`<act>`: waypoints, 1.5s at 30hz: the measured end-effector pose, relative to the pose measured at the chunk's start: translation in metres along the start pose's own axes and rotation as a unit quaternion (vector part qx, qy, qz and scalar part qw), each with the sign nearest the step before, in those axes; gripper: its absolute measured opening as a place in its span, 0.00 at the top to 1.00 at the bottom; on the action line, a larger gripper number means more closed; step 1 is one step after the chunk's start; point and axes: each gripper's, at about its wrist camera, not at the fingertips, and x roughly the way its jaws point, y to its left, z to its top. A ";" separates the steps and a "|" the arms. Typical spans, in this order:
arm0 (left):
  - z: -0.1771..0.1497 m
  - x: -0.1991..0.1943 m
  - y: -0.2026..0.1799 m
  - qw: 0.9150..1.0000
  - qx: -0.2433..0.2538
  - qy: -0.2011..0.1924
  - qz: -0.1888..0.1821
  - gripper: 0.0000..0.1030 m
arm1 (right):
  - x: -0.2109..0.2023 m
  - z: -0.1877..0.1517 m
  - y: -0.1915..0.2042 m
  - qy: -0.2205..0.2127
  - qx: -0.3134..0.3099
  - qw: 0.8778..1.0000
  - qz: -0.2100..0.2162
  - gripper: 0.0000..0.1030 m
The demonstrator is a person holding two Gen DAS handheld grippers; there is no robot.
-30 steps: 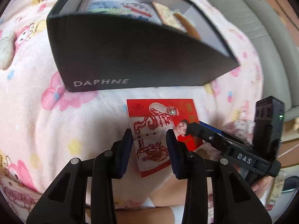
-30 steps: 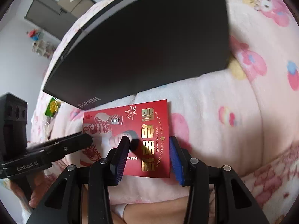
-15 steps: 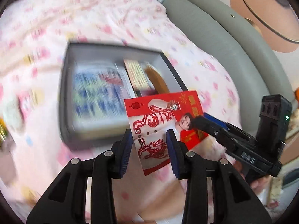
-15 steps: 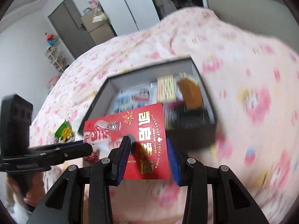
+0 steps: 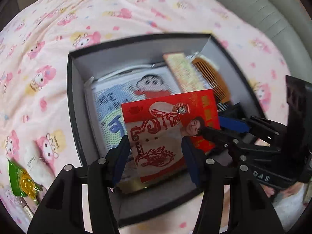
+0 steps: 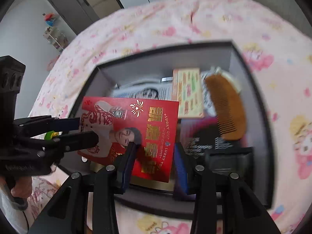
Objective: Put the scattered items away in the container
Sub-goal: 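Lower the red card into the black box and open both grippers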
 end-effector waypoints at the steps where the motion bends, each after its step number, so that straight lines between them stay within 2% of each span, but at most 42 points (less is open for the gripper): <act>1: -0.001 0.006 0.002 1.000 -0.001 0.007 0.003 0.47 | 0.006 -0.002 0.000 0.007 0.000 1.000 -0.002 0.65; 4: -0.008 0.015 0.001 0.999 0.020 0.022 0.018 0.44 | 0.016 -0.005 -0.001 0.022 -0.002 1.000 -0.001 0.65; 7: -0.019 0.002 0.003 0.998 0.043 -0.011 0.047 0.35 | 0.012 -0.004 -0.002 0.022 -0.004 1.000 -0.004 0.65; 8: -0.020 -0.002 0.005 0.998 0.043 -0.020 0.046 0.33 | 0.011 0.000 -0.003 0.018 -0.001 1.000 -0.007 0.65; 11: -0.016 -0.008 0.016 0.999 0.005 -0.039 0.019 0.33 | 0.012 0.009 -0.006 0.013 0.004 1.000 -0.013 0.65; 14: -0.009 -0.004 0.026 0.998 -0.032 -0.056 -0.002 0.38 | 0.021 0.015 -0.008 0.023 0.002 0.999 -0.038 0.65; 17: 0.002 0.007 0.030 0.996 -0.051 -0.065 -0.040 0.44 | 0.032 0.017 -0.011 0.045 0.015 0.999 -0.026 0.65; 18: 0.007 0.011 0.032 0.995 -0.063 -0.065 -0.043 0.45 | 0.037 0.018 -0.010 0.058 0.013 0.998 -0.023 0.65; 21: 0.011 0.010 0.031 0.995 -0.062 -0.076 -0.036 0.45 | 0.045 0.018 -0.003 0.077 0.000 0.997 -0.009 0.65; 24: 0.005 0.006 0.032 0.994 -0.054 -0.089 -0.040 0.45 | 0.054 0.019 -0.004 0.095 0.009 0.995 -0.029 0.65; 26: -0.002 0.003 0.029 0.994 -0.035 -0.097 -0.039 0.45 | 0.056 0.019 -0.006 0.097 0.022 0.995 -0.024 0.65; 28: -0.005 0.001 0.031 0.992 -0.029 -0.104 -0.058 0.45 | 0.052 0.017 0.000 0.096 0.020 0.995 -0.019 0.63; 31: -0.003 -0.002 0.039 0.989 -0.048 -0.107 -0.089 0.45 | 0.042 0.012 0.017 0.081 -0.032 0.995 -0.046 0.63; 34: 0.001 -0.002 0.040 0.988 -0.062 -0.108 -0.090 0.45 | 0.036 0.011 0.012 0.075 -0.022 0.996 -0.040 0.64; 38: -0.001 -0.004 0.034 0.985 -0.059 -0.122 -0.104 0.38 | 0.031 0.013 0.003 0.058 -0.013 0.995 -0.074 0.64; 41: -0.001 -0.005 0.036 0.983 -0.064 -0.126 -0.114 0.38 | 0.032 0.014 -0.001 0.061 0.000 0.997 -0.048 0.64; 45: -0.001 -0.007 0.037 0.981 -0.069 -0.132 -0.127 0.38 | 0.040 0.008 0.011 0.074 -0.010 0.997 -0.035 0.64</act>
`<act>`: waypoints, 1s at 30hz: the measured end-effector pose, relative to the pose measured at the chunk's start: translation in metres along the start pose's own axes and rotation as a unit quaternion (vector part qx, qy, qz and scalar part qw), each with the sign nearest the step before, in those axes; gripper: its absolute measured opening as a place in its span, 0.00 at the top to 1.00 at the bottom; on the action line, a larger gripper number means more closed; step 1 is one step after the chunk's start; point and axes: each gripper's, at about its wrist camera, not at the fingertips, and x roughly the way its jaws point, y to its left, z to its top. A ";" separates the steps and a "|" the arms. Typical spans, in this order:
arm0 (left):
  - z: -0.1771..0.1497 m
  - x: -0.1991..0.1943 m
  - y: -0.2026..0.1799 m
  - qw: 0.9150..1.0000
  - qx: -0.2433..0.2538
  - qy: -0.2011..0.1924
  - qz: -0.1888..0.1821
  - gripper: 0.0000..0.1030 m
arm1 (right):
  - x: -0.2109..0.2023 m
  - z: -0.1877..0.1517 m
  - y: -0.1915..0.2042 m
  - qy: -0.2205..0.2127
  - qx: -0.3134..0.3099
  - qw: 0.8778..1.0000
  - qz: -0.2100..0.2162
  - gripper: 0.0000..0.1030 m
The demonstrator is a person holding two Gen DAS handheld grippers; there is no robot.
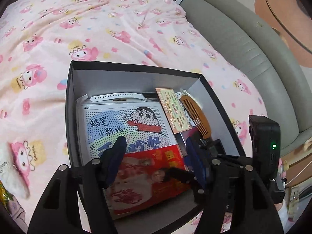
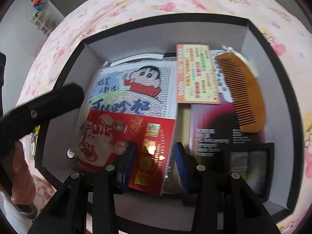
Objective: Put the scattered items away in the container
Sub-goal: 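Lower the red card into the black box and open both grippers, then lift both grippers up out of the black box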
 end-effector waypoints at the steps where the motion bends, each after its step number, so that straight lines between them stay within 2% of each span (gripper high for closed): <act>1: 0.000 0.000 0.000 1.000 -0.001 0.000 0.000 0.38 | -0.002 0.000 0.002 -0.004 0.000 1.000 0.014 0.64; 3: -0.001 0.000 -0.002 1.000 0.002 -0.001 0.003 0.38 | -0.008 0.000 0.007 -0.008 -0.014 0.999 0.045 0.64; 4: -0.002 0.001 -0.003 1.000 0.003 -0.003 0.007 0.38 | -0.012 0.001 0.008 -0.010 -0.021 0.999 0.046 0.64; 6: -0.002 0.003 -0.006 1.000 0.007 -0.004 0.015 0.38 | -0.019 0.004 0.006 -0.025 -0.021 0.999 0.009 0.64; 8: -0.002 0.006 -0.011 1.000 0.010 -0.002 0.008 0.40 | -0.019 0.008 0.000 -0.023 -0.016 0.999 -0.029 0.64; 9: -0.003 0.006 -0.015 1.000 0.009 -0.002 0.011 0.46 | -0.019 0.009 -0.003 -0.021 -0.012 0.999 -0.036 0.64; 13: -0.008 0.005 -0.043 0.997 0.062 -0.010 0.032 0.47 | -0.010 0.011 -0.008 -0.010 -0.005 0.999 -0.031 0.64; 14: -0.009 0.006 -0.044 0.997 0.065 -0.009 0.033 0.51 | -0.006 0.009 -0.005 -0.004 -0.009 1.000 -0.027 0.64; 16: -0.007 0.010 -0.036 0.998 0.048 0.003 0.031 0.52 | 0.003 0.005 0.002 0.013 -0.020 0.999 -0.027 0.63; 20: -0.005 0.028 -0.019 0.998 0.018 0.040 0.036 0.52 | -0.003 0.003 0.003 0.015 -0.031 0.999 -0.009 0.63; 23: -0.001 0.041 -0.020 0.996 0.020 0.054 0.069 0.51 | -0.020 0.006 -0.008 -0.015 -0.008 1.000 -0.012 0.63; 25: 0.004 0.049 -0.024 0.992 0.021 0.065 0.102 0.50 | -0.028 0.008 -0.014 -0.037 -0.004 0.998 -0.051 0.63; 27: 0.008 0.057 -0.031 0.981 0.035 0.072 0.178 0.50 | -0.033 0.009 -0.016 -0.055 -0.003 0.995 -0.086 0.63; 30: 0.008 0.065 -0.038 0.968 0.058 0.077 0.233 0.49 | -0.036 0.006 -0.018 -0.065 -0.020 0.988 -0.139 0.63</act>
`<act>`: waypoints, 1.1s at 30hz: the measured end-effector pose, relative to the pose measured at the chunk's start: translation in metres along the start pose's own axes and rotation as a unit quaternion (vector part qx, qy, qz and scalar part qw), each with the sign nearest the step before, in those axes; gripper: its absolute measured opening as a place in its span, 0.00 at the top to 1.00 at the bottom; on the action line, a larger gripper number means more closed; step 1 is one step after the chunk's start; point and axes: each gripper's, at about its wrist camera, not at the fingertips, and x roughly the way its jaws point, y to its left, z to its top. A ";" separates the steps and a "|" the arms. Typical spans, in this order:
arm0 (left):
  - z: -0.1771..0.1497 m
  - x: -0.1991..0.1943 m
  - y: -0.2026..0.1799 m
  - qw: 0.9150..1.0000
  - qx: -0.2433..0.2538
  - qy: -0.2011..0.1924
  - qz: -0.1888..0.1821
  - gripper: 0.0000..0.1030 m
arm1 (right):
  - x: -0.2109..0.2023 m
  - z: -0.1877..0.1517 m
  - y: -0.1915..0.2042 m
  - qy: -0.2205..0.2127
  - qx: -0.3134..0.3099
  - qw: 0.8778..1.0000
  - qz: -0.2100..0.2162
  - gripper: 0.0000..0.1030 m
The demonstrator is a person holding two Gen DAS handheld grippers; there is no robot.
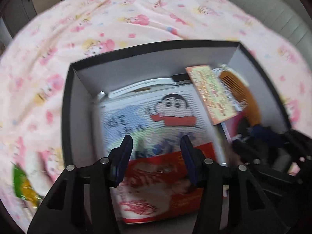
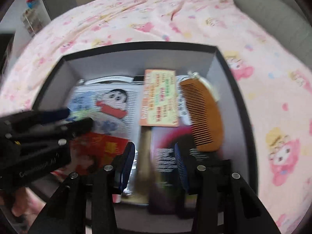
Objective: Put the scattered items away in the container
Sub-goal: 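Lift both grippers up out of the black box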
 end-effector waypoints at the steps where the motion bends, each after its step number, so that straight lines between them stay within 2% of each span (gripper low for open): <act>1: 0.001 0.002 0.000 1.000 -0.004 0.007 0.004 0.48 | 0.003 -0.001 0.006 0.000 -0.005 1.000 -0.012 0.63; 2: 0.001 0.006 0.003 1.000 -0.017 0.020 0.002 0.44 | 0.004 -0.002 0.004 0.002 -0.006 1.000 -0.015 0.63; 6: -0.002 0.021 0.011 0.995 -0.029 0.073 -0.058 0.44 | 0.009 -0.010 0.000 0.021 0.003 1.000 0.009 0.63; 9: -0.008 0.020 0.011 0.993 -0.016 0.083 -0.084 0.46 | 0.007 -0.013 0.003 0.026 -0.002 0.999 0.023 0.63; 12: -0.010 0.011 0.017 0.970 -0.055 0.106 -0.213 0.45 | 0.002 -0.018 0.001 0.025 -0.008 0.999 0.023 0.63; 13: -0.010 0.008 0.018 0.969 -0.057 0.101 -0.217 0.45 | 0.002 -0.018 0.000 0.024 -0.006 1.000 0.019 0.63; 14: -0.010 0.000 0.018 0.977 -0.047 0.078 -0.193 0.45 | 0.000 -0.018 -0.002 0.022 -0.004 1.000 0.016 0.63; 15: -0.011 -0.008 0.018 0.987 -0.033 0.051 -0.150 0.45 | -0.001 -0.017 -0.004 0.020 -0.002 1.000 0.014 0.63; 16: -0.011 -0.013 0.019 0.992 -0.027 0.034 -0.119 0.45 | 0.000 -0.015 -0.005 0.020 0.000 1.000 0.016 0.63; 17: -0.012 -0.015 0.021 0.994 -0.029 0.026 -0.107 0.45 | 0.000 -0.014 -0.007 0.021 0.003 1.000 0.022 0.62; 20: -0.013 -0.016 0.031 0.988 -0.048 0.029 -0.143 0.46 | 0.008 -0.010 -0.010 0.039 0.012 0.998 0.051 0.59; 25: -0.012 -0.026 0.034 0.987 -0.061 0.000 -0.149 0.47 | 0.001 -0.008 -0.002 0.050 0.004 0.994 0.094 0.59; 30: -0.009 -0.023 0.033 0.981 -0.069 0.005 -0.179 0.47 | 0.003 -0.008 0.007 0.079 -0.023 0.989 0.126 0.58; 31: -0.011 -0.024 0.036 0.979 -0.071 0.009 -0.189 0.47 | 0.002 -0.009 0.007 0.080 -0.023 0.988 0.133 0.58; 33: -0.012 -0.019 0.038 0.970 -0.081 0.024 -0.230 0.47 | -0.004 -0.013 0.004 0.083 -0.001 0.980 0.179 0.59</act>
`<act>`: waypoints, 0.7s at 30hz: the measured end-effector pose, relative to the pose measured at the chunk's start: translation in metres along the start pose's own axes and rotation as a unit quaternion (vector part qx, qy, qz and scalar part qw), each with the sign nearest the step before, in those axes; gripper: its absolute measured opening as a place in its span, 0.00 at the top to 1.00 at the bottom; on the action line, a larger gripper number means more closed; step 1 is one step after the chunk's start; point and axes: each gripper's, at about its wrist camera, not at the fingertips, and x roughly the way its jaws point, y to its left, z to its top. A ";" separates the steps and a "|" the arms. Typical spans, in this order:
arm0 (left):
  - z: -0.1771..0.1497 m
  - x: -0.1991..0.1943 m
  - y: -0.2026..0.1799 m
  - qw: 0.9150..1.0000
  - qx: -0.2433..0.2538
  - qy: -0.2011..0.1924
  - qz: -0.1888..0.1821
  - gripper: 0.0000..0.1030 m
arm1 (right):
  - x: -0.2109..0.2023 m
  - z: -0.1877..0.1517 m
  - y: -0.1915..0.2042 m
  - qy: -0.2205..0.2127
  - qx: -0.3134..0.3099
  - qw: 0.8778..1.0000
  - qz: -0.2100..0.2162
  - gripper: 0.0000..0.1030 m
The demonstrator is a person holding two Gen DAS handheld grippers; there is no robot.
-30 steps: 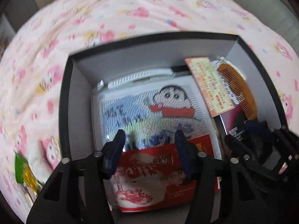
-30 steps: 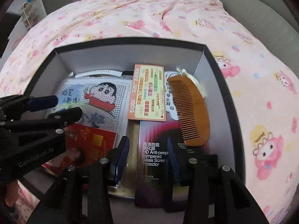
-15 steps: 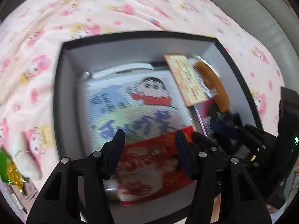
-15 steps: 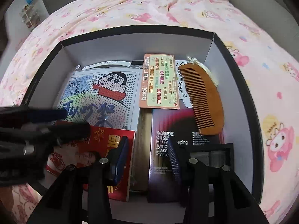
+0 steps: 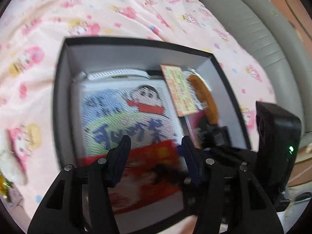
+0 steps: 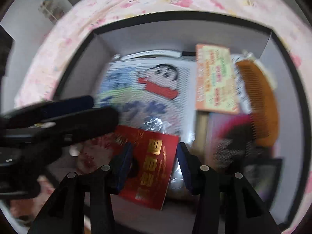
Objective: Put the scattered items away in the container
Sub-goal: 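Lift both grippers up out of the black box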
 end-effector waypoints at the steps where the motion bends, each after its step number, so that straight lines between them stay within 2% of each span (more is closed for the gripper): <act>1: -0.001 -0.001 0.003 1.000 -0.006 0.005 -0.014 0.47 | -0.004 -0.004 0.002 -0.005 0.001 1.000 0.020 0.59; 2: -0.002 -0.001 0.005 1.000 -0.013 0.007 -0.024 0.47 | -0.009 -0.007 0.003 -0.015 0.000 1.000 0.020 0.59; 3: -0.004 -0.003 0.006 1.000 -0.015 0.005 -0.026 0.47 | -0.015 -0.011 0.004 -0.030 0.001 1.000 0.002 0.59; 4: -0.007 -0.008 0.004 1.000 -0.012 -0.002 -0.025 0.47 | -0.024 -0.017 0.005 -0.051 0.004 0.998 -0.034 0.59; 6: -0.016 -0.019 -0.003 1.000 0.003 -0.021 -0.011 0.47 | -0.043 -0.028 0.000 -0.083 0.020 0.994 -0.069 0.59; 9: -0.037 -0.041 -0.028 0.997 0.047 -0.056 0.025 0.46 | -0.071 -0.045 -0.007 -0.123 0.049 0.989 -0.068 0.59; 12: -0.066 -0.064 -0.058 0.991 0.096 -0.084 0.032 0.45 | -0.078 -0.060 0.002 -0.169 0.064 0.981 -0.072 0.59; 15: -0.089 -0.080 -0.079 0.987 0.118 -0.106 0.014 0.44 | -0.100 -0.085 0.008 -0.204 0.071 0.974 -0.075 0.58; 17: -0.108 -0.087 -0.091 0.986 0.123 -0.116 -0.004 0.44 | -0.108 -0.101 0.014 -0.213 0.074 0.972 -0.072 0.58; 19: -0.122 -0.090 -0.102 0.984 0.133 -0.120 -0.008 0.44 | -0.103 -0.109 0.021 -0.217 0.073 0.971 -0.063 0.58; 21: -0.136 -0.095 -0.111 0.982 0.145 -0.119 -0.009 0.37 | -0.107 -0.120 0.027 -0.216 0.068 0.973 -0.055 0.58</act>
